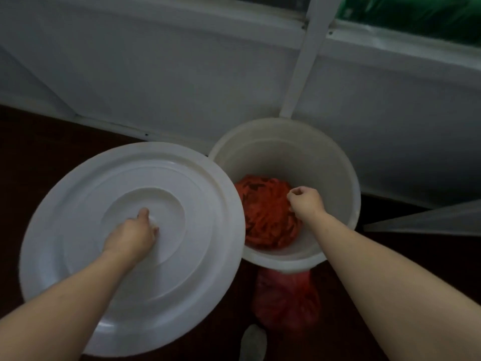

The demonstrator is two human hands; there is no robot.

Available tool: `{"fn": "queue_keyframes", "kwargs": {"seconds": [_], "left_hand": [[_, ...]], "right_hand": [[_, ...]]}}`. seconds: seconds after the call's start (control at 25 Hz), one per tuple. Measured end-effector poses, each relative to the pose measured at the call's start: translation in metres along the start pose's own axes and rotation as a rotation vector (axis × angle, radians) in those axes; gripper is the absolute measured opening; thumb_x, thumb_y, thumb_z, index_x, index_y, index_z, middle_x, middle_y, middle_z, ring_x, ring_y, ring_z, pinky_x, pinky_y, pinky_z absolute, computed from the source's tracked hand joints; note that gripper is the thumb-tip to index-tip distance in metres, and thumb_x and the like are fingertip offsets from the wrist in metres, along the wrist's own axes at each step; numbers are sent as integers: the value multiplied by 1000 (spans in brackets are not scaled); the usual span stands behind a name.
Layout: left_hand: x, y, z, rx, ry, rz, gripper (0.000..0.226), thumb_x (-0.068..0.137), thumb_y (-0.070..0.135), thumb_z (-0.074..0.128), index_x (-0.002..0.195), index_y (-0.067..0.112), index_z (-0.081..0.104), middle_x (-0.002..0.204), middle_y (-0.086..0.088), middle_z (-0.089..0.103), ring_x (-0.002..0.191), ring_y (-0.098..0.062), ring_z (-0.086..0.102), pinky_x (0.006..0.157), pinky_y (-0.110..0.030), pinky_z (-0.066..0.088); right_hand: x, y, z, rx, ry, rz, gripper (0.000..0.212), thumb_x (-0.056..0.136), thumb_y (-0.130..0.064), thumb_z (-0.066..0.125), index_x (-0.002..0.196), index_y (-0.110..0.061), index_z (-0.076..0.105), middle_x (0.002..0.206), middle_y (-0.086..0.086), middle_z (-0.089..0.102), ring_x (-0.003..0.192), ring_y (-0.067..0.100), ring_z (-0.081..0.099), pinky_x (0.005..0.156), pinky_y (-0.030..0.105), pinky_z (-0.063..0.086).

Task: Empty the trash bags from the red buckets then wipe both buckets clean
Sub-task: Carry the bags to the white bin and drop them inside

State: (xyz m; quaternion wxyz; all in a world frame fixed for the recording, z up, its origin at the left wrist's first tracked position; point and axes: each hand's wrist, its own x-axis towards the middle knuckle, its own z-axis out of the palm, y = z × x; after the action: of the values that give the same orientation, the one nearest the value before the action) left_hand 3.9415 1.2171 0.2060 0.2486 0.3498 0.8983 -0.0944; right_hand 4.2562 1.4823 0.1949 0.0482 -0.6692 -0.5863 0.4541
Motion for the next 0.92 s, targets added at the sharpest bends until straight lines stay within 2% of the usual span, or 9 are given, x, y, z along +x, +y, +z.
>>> {"fn": "queue_keyframes", "kwargs": {"seconds": [0.2, 0.44, 0.56, 0.72, 0.84, 0.92], "left_hand": [[-11, -6, 9, 39, -48, 18, 44, 100, 42, 46, 134, 17, 34, 114, -22, 60, 105, -41, 60, 86, -43, 49], [-34, -24, 17, 9, -48, 52, 34, 99, 42, 45, 122, 19, 35, 107, -18, 60, 97, -40, 60, 77, -42, 48], [-51, -40, 21, 33, -43, 76, 35, 99, 43, 45, 122, 19, 35, 108, -18, 59, 97, -39, 60, 74, -40, 44], [-80, -64, 32, 47, -30, 131, 36, 100, 42, 45, 124, 19, 36, 111, -20, 60, 101, -41, 60, 75, -42, 42], [-103, -84, 53, 61, -26, 149, 34, 99, 42, 47, 122, 18, 37, 110, -21, 61, 99, -41, 61, 75, -42, 43], [-121, -97, 75, 55, -31, 142, 32, 99, 41, 48, 118, 17, 38, 108, -21, 62, 98, -42, 62, 75, -42, 44]], "right_hand": [[-23, 17, 12, 6, -21, 1, 10, 92, -16, 59, 87, -18, 68, 92, 14, 72, 96, 38, 69, 88, 46, 57], [-70, 24, 25, 30, -10, 29, 16, 94, -18, 56, 83, -22, 66, 93, 11, 72, 88, 32, 69, 80, 40, 59], [-107, 35, 33, 34, 20, 48, 15, 93, -17, 55, 86, -19, 68, 95, 11, 72, 91, 31, 69, 86, 43, 58], [-160, 52, 43, 9, 51, 83, 14, 91, -18, 55, 86, -21, 68, 88, 9, 72, 83, 28, 70, 70, 32, 57], [-189, 79, 60, -4, 75, 78, 14, 92, -17, 56, 90, -17, 69, 94, 12, 73, 93, 30, 68, 85, 35, 54], [-207, 104, 77, -9, 31, 93, 15, 93, -18, 55, 87, -17, 69, 90, 11, 72, 91, 29, 68, 83, 33, 53]]}}
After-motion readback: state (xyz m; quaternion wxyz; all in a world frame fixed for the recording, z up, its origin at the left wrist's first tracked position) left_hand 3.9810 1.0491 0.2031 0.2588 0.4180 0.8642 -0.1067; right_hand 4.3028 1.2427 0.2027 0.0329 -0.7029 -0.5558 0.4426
